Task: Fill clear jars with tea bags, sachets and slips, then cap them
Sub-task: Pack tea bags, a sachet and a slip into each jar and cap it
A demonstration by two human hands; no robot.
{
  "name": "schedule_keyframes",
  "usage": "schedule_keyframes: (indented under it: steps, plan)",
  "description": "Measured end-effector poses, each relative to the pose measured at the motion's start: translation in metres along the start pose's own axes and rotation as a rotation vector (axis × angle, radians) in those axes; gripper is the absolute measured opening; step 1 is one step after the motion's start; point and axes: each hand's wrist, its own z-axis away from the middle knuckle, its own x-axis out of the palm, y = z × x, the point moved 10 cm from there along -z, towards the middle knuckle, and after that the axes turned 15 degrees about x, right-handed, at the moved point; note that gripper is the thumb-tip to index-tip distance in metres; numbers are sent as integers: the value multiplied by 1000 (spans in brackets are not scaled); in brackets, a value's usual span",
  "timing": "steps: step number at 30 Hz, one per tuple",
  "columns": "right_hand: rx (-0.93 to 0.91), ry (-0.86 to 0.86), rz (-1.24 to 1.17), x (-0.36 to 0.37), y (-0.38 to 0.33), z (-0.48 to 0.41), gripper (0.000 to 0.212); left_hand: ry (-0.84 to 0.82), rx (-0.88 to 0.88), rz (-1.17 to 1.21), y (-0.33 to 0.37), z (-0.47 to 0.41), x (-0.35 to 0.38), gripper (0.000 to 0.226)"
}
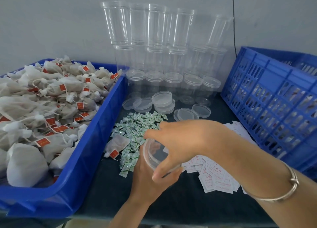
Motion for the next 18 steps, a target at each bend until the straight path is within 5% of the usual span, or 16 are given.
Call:
schedule_keyframes:
  steps: [3, 7, 13, 18]
  plan:
    - [-24, 102, 1, -7, 1, 0, 71, 39, 12, 4, 4, 0, -4, 78]
    - [-66, 146, -168, -18, 14, 5, 73, 62, 28, 7, 7, -1, -6, 75]
    - [-177, 123, -698, -36, 59, 6, 28, 58, 54, 3, 11, -3, -5, 80]
    - [-297, 69, -1061, -36, 101, 5, 26, 41, 88, 14, 13, -4, -5, 82]
